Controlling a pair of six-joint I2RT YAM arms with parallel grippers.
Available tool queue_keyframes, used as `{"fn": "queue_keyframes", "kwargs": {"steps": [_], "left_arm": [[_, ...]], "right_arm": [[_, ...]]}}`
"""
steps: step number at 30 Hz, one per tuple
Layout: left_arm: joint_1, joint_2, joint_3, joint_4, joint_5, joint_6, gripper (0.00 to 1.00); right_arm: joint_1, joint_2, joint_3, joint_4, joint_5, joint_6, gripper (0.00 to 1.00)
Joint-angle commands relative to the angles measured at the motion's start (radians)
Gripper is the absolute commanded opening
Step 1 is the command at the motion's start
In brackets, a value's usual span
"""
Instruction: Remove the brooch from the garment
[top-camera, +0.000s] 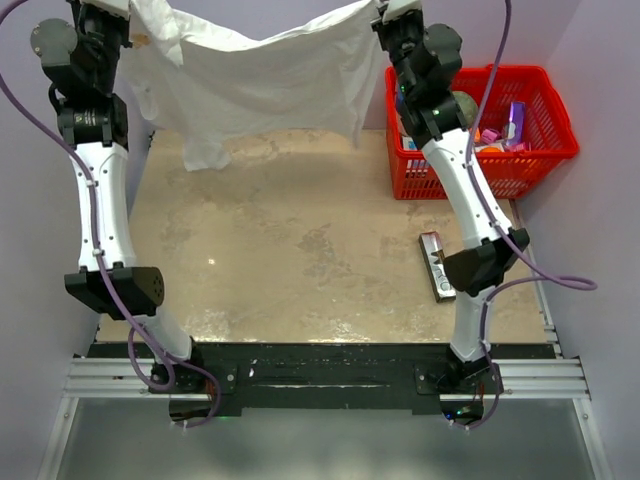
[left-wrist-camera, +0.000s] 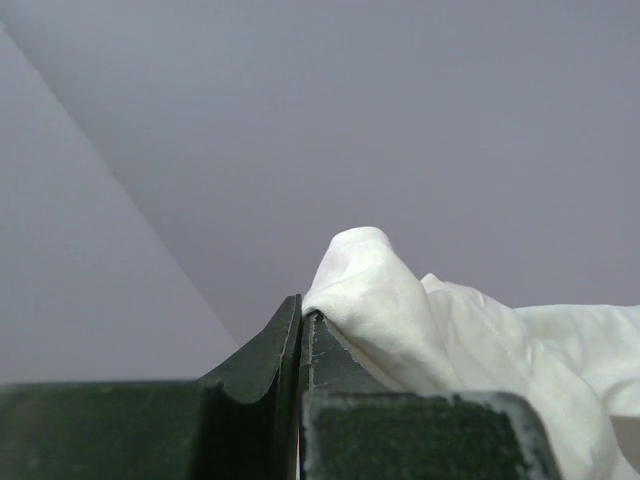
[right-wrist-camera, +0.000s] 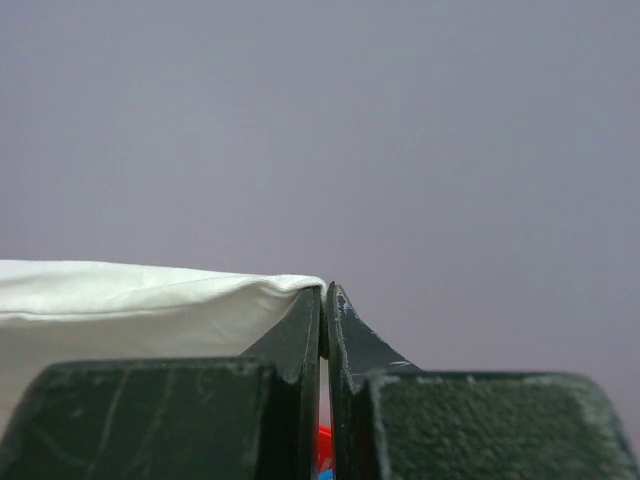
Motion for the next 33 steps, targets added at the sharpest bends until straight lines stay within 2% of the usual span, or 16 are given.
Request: {"fn": "queue_keyframes", "kwargs": {"steps": [1,6,10,12,17,24,27,33], "left_arm": [[0.006,-0.127,0.003,0.078,-0.066,0.074,0.00],[0.001,-0.240,-0.069,0.055,-0.096,0.111,0.00],[-0.020,-0.332,-0.124,0.025,-0.087,0.165,0.00],[-0.031,-0.386,-0.164,0.025,-0.087,0.186,0.00],[-0.039,-0.458,-0.186,-0.010,-0.093,0.205,0.00],[-0.040,-0.472,-0.182,0.005,-0.069,0.211,0.00],[-0.042,-0.472,-0.268,0.007,-0.043,0.197,0.00],[-0.039,-0.507,-0.667,0.042,0.078,0.090,0.00]], "right_arm": [[0.005,-0.168,-0.043,0.081,0.005,0.052,0.00],[0.007,-0.339,-0.169,0.019,-0.016,0.093,0.00],[0.010,-0.511,-0.376,-0.005,-0.082,0.090,0.00],[0.008,-0.566,-0.419,-0.033,-0.111,0.090,0.00],[0.013,-0.677,-0.430,-0.168,-0.139,0.116,0.00],[0.013,-0.728,-0.427,-0.199,-0.139,0.130,0.00],[0.011,-0.748,-0.507,-0.194,-0.139,0.127,0.00],[0.013,-0.835,-0.873,-0.179,-0.176,0.176,0.00]]}}
